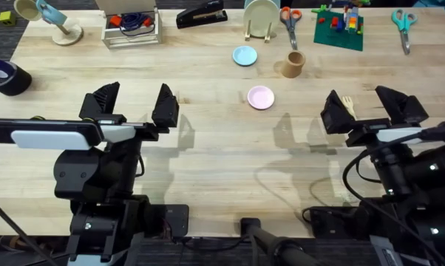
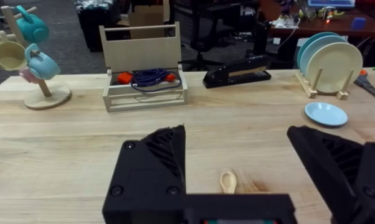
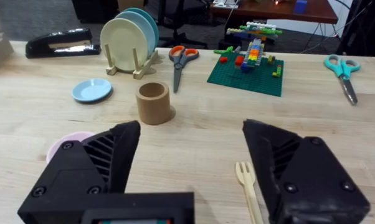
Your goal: Pick up a utensil and set it on the pink plate, then put the other utensil in the container.
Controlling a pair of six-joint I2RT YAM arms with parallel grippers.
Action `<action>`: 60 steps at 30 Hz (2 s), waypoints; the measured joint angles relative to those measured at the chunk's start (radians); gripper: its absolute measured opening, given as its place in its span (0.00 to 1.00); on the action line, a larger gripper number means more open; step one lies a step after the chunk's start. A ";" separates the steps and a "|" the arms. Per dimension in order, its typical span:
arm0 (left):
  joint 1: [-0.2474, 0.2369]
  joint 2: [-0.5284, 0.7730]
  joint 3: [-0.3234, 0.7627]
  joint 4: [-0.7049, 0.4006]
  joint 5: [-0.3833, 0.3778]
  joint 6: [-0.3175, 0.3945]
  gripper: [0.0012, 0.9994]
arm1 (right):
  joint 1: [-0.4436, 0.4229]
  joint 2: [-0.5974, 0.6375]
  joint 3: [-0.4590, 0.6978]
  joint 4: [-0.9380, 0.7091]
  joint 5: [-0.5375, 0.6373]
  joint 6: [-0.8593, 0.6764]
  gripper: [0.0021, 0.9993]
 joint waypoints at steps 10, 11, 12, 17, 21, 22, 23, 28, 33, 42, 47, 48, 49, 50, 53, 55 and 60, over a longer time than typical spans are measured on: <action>0.000 0.000 0.000 -0.001 0.000 0.000 1.00 | 0.000 0.000 0.000 -0.004 0.000 0.000 1.00; 0.000 0.000 0.000 -0.005 0.000 0.000 0.99 | 0.000 0.000 0.000 -0.004 0.000 0.000 1.00; 0.000 0.000 0.000 -0.008 0.000 0.001 0.99 | 0.000 0.000 0.000 -0.004 0.000 0.000 1.00; 0.000 0.000 0.000 -0.021 0.000 0.001 0.99 | 0.000 0.000 0.000 -0.003 0.000 0.000 1.00; 0.000 0.000 0.000 -0.018 0.000 0.001 0.99 | 0.000 0.000 0.000 0.007 -0.003 0.000 1.00; 0.000 0.000 0.000 -0.022 0.000 0.001 0.99 | 0.000 0.000 0.000 0.009 -0.004 0.000 1.00; 0.000 0.000 0.001 -0.029 0.000 0.001 0.99 | 0.000 0.000 0.001 0.009 -0.004 0.000 1.00; 0.000 0.001 0.149 -0.247 0.000 0.000 0.99 | 0.000 0.001 0.108 -0.085 -0.004 0.000 1.00; 0.000 0.050 0.412 -0.484 0.000 -0.047 0.99 | 0.000 0.048 0.319 -0.258 -0.007 0.000 1.00; 0.000 0.312 0.917 -0.919 0.000 -0.125 0.99 | 0.000 0.294 0.777 -0.666 -0.010 0.000 0.99; 0.000 0.492 1.156 -1.139 -0.001 -0.119 0.99 | 0.000 0.451 0.994 -0.856 -0.010 -0.012 1.00; 0.000 0.532 1.200 -1.184 0.000 -0.114 0.99 | 0.000 0.480 1.031 -0.891 -0.010 -0.016 1.00; 0.000 0.565 1.233 -1.219 0.000 -0.111 0.99 | 0.000 0.510 1.067 -0.921 -0.010 -0.020 1.00; 0.000 0.605 1.271 -1.256 0.000 -0.108 0.99 | 0.000 0.540 1.101 -0.950 -0.010 -0.023 1.00; 0.000 0.727 1.380 -1.351 0.000 -0.104 0.99 | 0.000 0.624 1.197 -1.039 -0.010 -0.028 1.00; 0.000 0.805 1.440 -1.406 0.000 -0.103 0.99 | 0.000 0.682 1.257 -1.098 -0.010 -0.030 1.00; 0.000 0.982 1.545 -1.509 0.000 -0.084 0.99 | 0.000 0.814 1.365 -1.220 -0.010 -0.031 0.99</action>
